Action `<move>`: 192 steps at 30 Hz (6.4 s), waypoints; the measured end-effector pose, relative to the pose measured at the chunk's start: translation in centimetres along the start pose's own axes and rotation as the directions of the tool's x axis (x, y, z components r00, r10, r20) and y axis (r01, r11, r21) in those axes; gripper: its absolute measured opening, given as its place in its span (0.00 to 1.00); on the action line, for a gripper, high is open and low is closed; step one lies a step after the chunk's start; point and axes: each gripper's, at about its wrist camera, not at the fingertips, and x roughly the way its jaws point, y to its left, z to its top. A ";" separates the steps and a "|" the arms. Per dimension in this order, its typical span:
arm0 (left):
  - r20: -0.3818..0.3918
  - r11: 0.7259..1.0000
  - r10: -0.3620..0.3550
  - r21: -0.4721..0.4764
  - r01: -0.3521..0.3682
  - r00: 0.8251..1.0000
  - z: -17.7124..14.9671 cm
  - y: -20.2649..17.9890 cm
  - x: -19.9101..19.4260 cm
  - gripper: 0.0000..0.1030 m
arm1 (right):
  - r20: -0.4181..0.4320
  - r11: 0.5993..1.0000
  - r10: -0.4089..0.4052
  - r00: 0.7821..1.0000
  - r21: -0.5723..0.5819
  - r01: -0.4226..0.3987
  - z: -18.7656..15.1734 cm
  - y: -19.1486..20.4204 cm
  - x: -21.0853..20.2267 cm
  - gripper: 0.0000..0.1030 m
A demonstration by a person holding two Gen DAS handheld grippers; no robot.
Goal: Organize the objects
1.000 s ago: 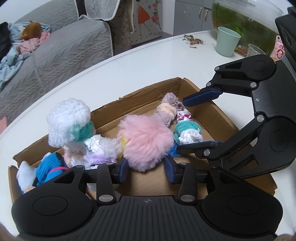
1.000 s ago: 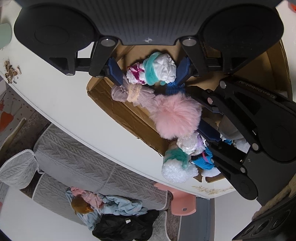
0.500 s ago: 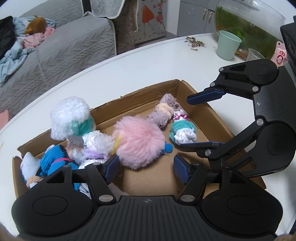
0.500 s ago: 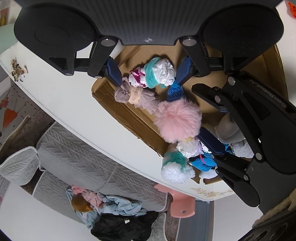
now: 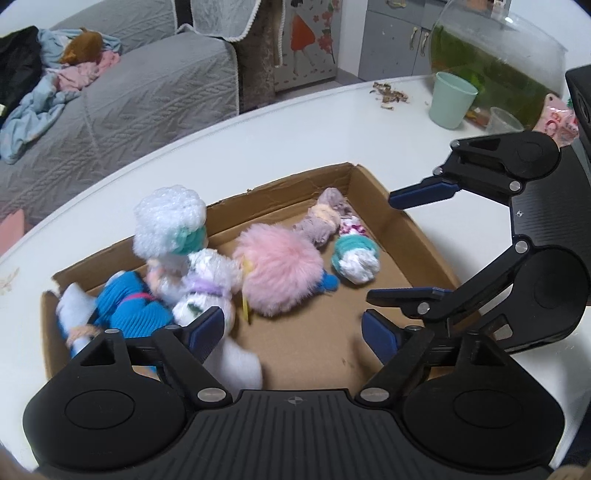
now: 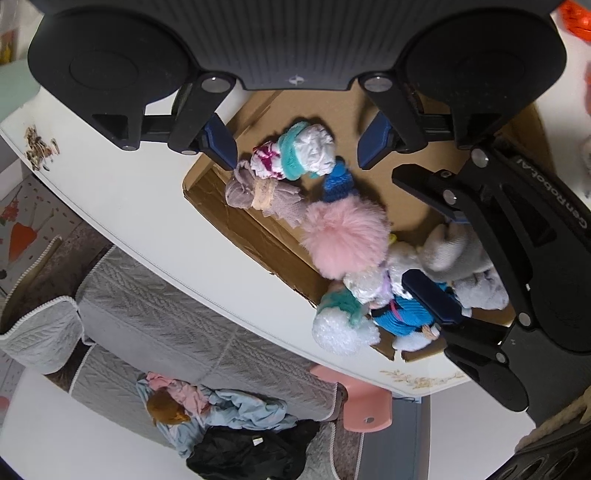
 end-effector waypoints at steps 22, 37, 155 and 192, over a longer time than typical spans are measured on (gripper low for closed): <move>-0.074 0.967 0.150 -0.198 -0.162 0.986 -20.3 -0.7 -11.8 0.99 | -0.027 0.989 0.142 0.990 -0.046 -0.143 -5.1 16.0 -10.3 0.94; -0.023 0.924 0.239 -0.303 -0.235 0.971 -22.9 -1.1 -8.8 0.94 | -0.171 0.980 0.158 0.972 -0.091 -0.175 -7.2 20.1 -6.9 0.85; 0.084 0.993 0.120 -0.016 -0.119 0.989 -1.7 0.0 4.6 0.65 | -0.018 0.998 -0.063 0.998 -0.027 0.063 -0.2 2.7 1.5 0.56; 0.065 0.959 0.219 -0.198 -0.202 0.974 -5.1 2.6 -6.5 0.99 | 0.062 0.997 -0.012 0.998 0.078 0.007 2.8 5.5 -4.0 0.99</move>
